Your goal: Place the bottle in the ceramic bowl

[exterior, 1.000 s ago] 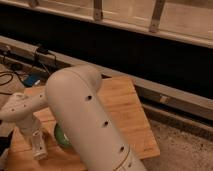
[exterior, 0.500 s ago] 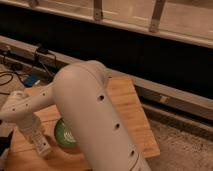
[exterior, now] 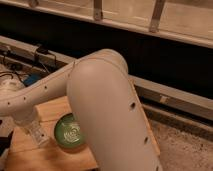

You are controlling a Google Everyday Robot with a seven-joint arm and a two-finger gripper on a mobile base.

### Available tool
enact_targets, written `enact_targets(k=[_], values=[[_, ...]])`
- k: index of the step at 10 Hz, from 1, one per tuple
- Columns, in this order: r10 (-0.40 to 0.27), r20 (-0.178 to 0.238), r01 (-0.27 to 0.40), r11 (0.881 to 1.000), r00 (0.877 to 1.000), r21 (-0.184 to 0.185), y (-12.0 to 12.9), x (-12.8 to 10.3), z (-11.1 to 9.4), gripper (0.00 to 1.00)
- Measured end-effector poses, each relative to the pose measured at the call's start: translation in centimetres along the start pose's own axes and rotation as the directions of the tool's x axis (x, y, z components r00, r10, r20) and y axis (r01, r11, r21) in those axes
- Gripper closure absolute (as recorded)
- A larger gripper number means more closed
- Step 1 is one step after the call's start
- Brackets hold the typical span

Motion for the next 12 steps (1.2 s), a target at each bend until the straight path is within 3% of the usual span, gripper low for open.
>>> enact_targets(k=[2,4,6,8,10,12], values=[[0.04,0.015,-0.041,0.998,0.999,0.043,-4.0,0.0,-1.6,1.0],[0.07,0.029,-0.073,0.993,0.997,0.095,-8.5,1.3,-1.4,1.0],[0.087,0.058,-0.094,0.988,0.995,0.124,-11.0,3.4,-0.5,1.0],[0.098,0.069,-0.107,0.985,0.993,0.133,-11.8,5.6,1.1,1.0],[0.102,0.065,-0.11,0.986,0.993,0.127,-11.7,6.3,1.8,0.98],[0.098,0.065,-0.106,0.986,0.993,0.125,-11.5,6.3,1.8,0.83]])
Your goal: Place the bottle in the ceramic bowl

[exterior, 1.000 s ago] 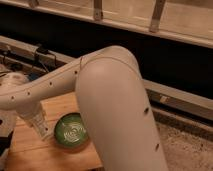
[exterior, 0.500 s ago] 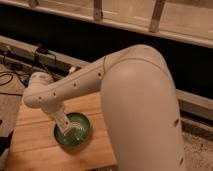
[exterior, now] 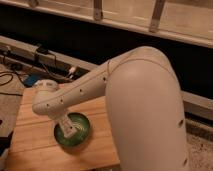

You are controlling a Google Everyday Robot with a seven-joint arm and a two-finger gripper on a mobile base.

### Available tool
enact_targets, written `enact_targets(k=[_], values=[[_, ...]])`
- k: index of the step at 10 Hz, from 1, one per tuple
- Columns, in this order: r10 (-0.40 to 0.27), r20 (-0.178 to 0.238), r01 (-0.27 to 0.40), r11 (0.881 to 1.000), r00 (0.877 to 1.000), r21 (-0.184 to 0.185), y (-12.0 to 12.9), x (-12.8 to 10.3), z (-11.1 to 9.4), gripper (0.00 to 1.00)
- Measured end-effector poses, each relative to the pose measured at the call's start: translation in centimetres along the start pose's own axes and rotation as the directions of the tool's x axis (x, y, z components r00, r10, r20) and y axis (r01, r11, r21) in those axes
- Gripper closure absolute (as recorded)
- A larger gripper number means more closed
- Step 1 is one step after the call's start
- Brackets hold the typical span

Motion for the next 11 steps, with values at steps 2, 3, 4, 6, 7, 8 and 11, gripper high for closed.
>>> enact_targets(k=[2,3,4,6,7,8,11], values=[[0.003,-0.002,-0.003,1.0,1.0,0.001,-0.17,0.09,0.06,0.61],[0.002,-0.002,-0.002,1.0,1.0,0.0,-0.11,0.1,0.09,0.53],[0.0,-0.002,0.0,1.0,1.0,0.0,-0.02,0.06,0.08,0.43],[0.0,-0.002,0.0,1.0,1.0,0.0,0.02,0.04,0.08,0.24],[0.0,-0.002,0.0,1.0,1.0,0.0,-0.01,0.05,0.08,0.2],[0.0,-0.002,0.0,1.0,1.0,0.0,-0.01,0.05,0.08,0.2],[0.0,-0.001,0.0,1.0,1.0,0.0,0.0,0.02,0.06,0.2]])
